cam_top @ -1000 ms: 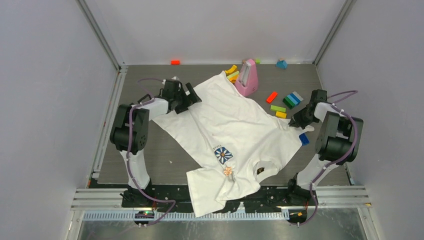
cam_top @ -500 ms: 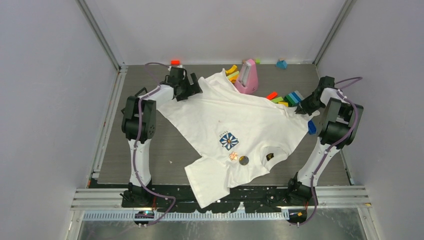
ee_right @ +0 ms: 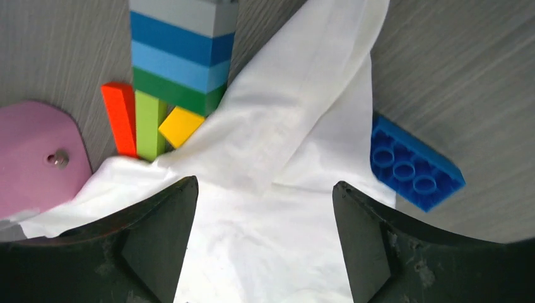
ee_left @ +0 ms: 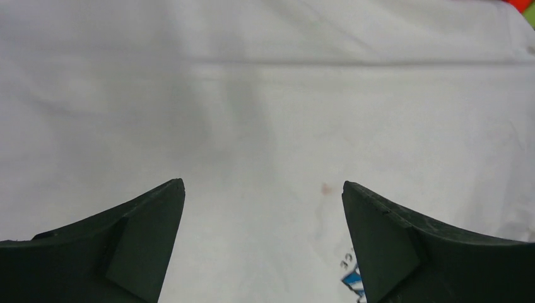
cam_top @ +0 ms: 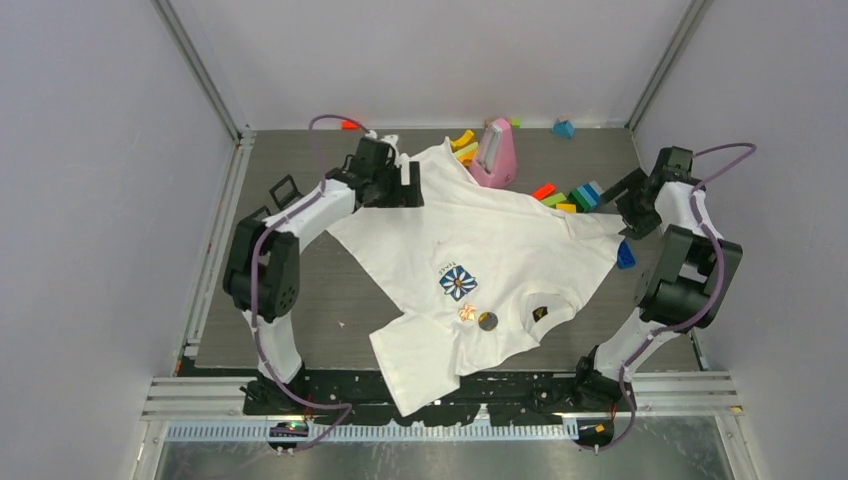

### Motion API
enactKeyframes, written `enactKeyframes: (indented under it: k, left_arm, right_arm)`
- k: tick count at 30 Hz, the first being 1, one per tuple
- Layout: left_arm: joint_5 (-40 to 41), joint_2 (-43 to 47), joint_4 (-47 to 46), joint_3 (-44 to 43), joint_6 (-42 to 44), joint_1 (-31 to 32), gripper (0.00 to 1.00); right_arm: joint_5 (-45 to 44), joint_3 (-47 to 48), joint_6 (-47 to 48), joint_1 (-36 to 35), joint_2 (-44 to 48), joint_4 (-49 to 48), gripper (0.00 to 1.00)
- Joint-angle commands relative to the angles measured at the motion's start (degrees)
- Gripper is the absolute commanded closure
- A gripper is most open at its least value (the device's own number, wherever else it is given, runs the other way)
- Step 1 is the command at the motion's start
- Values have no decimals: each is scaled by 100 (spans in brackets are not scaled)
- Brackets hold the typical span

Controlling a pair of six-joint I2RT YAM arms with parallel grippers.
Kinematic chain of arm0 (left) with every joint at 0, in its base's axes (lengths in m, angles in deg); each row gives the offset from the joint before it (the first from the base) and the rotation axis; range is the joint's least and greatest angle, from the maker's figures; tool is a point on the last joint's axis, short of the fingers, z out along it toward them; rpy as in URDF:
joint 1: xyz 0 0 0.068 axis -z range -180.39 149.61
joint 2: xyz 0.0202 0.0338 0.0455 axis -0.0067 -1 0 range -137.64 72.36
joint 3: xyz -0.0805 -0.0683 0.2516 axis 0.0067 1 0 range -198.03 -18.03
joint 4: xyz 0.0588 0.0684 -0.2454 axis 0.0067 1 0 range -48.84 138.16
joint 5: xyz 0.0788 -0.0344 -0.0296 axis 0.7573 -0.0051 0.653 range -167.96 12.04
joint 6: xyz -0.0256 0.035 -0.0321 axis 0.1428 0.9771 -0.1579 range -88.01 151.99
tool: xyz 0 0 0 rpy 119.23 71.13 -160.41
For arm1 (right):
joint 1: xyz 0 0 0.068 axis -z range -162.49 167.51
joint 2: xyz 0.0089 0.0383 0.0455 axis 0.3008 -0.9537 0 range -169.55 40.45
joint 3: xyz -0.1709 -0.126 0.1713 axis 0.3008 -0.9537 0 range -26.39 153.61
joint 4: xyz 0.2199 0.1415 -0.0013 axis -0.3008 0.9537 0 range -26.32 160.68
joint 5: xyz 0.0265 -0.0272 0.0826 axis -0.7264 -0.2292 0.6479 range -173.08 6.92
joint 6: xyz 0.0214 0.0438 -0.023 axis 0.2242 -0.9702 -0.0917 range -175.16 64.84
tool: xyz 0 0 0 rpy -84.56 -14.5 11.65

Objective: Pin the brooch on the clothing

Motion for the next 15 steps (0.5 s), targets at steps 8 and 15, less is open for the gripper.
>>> enactKeyframes:
  k: [8, 15]
  left_arm:
    - [-309, 2401, -253, 2840, -665, 2163, 0]
    - [-383, 3061, -1169, 4257, -1308, 2957, 0]
  right_arm:
    - [275, -1603, 82, -908, 2131, 100, 17]
    - [312, -2241, -156, -1936, 2455, -265, 17]
